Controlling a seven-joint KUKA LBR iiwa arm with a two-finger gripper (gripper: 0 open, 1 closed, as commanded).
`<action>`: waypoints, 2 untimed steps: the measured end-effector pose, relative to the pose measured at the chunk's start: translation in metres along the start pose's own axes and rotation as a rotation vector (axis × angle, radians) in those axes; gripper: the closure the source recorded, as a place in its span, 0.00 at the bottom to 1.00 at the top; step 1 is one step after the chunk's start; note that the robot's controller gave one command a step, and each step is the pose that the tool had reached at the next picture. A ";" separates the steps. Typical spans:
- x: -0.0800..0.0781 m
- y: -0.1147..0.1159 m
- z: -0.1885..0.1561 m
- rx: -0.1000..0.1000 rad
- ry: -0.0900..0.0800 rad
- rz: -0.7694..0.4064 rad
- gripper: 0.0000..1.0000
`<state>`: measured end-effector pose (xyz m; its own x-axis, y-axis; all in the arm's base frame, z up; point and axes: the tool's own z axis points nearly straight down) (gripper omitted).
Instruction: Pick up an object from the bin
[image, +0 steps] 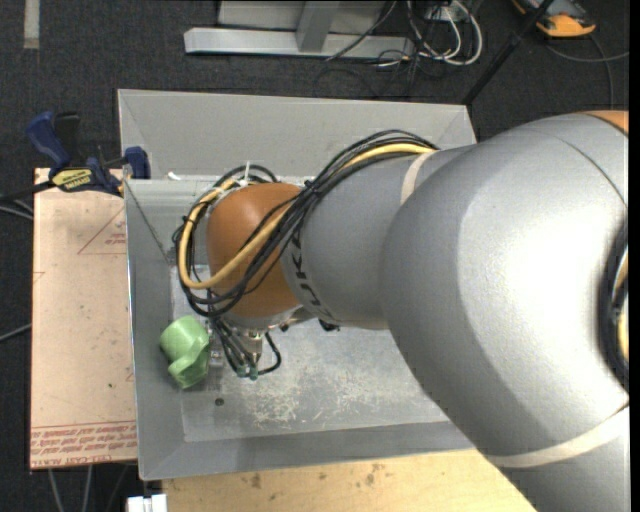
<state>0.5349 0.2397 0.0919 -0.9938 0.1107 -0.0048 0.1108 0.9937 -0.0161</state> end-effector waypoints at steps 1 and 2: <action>-0.014 0.005 -0.011 -0.009 0.003 -0.016 1.00; -0.034 0.009 -0.014 -0.008 0.003 -0.042 1.00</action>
Offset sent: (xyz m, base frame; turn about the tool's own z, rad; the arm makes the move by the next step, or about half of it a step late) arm 0.0123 0.0084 0.0112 -0.0215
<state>0.5693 0.2448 0.1057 -0.9976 0.0688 -0.0011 0.0688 0.9976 -0.0085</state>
